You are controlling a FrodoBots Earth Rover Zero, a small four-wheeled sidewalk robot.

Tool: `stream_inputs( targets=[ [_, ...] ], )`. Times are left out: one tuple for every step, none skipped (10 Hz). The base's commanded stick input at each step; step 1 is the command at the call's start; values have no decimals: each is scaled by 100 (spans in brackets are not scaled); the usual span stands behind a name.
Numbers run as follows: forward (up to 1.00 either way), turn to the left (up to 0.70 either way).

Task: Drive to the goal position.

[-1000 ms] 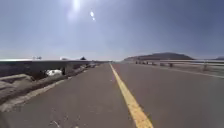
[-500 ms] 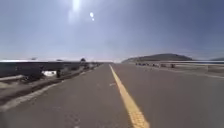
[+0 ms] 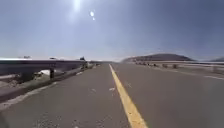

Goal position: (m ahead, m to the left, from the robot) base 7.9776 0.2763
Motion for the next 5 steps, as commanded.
stream_inputs(
  targets=[
    [85, 0],
    [85, 0],
    [85, 0],
    [85, 0],
    [85, 0]
  ],
)
